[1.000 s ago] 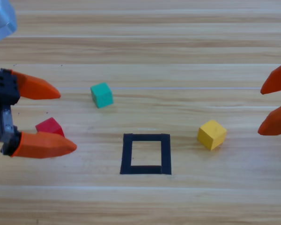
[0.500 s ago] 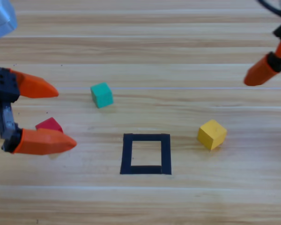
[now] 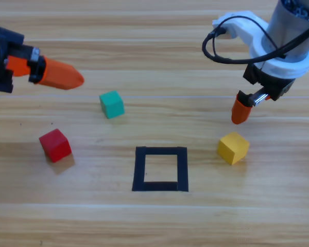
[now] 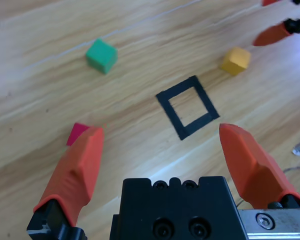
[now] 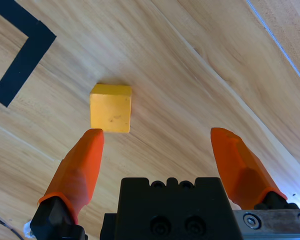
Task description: Stack the blocks in the rectangular block: red at the bottom, yellow in the middle, green on top
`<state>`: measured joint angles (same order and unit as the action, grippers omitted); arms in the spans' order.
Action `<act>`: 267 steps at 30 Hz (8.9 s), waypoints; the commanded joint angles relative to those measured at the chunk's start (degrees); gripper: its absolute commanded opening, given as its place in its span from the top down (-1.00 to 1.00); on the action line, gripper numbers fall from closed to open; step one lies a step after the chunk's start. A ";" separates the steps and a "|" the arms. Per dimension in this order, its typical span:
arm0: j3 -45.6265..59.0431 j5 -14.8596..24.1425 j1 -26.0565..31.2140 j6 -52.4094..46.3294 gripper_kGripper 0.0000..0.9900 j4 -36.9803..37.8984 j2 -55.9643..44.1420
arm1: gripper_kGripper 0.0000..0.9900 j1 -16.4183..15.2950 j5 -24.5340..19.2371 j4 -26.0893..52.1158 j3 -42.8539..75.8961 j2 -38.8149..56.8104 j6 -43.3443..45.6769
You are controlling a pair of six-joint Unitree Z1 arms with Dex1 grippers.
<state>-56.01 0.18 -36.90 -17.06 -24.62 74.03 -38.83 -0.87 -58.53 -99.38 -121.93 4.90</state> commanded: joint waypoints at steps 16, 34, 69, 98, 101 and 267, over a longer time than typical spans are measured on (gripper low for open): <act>-26.52 7.55 9.39 -20.91 -0.97 -28.99 34.34 | -0.89 -2.30 4.12 -1.06 -1.43 -9.81 0.11; -36.01 2.54 7.80 -48.42 -0.93 -40.42 46.65 | -0.80 -4.15 1.93 -1.94 -0.64 -12.98 0.90; -21.16 -3.17 14.31 -48.77 -0.61 -23.19 46.56 | 1.00 -3.97 -2.82 -0.27 4.46 -6.12 -2.71; -33.90 -3.44 -1.78 -20.99 1.00 -31.28 50.43 | 1.00 -4.32 -8.01 3.77 11.84 7.24 -32.41; -35.22 -4.49 -3.97 -19.50 1.00 -31.89 51.83 | 1.00 -4.32 -4.67 3.77 11.31 6.01 -32.32; -38.03 -6.51 21.43 0.45 -1.00 -46.57 31.71 | 0.84 -19.35 1.13 -27.16 -46.61 -29.24 -52.63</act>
<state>-95.77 -5.47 -16.43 -16.62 -72.43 103.81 -56.87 -0.59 -85.15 -145.44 -147.00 -46.99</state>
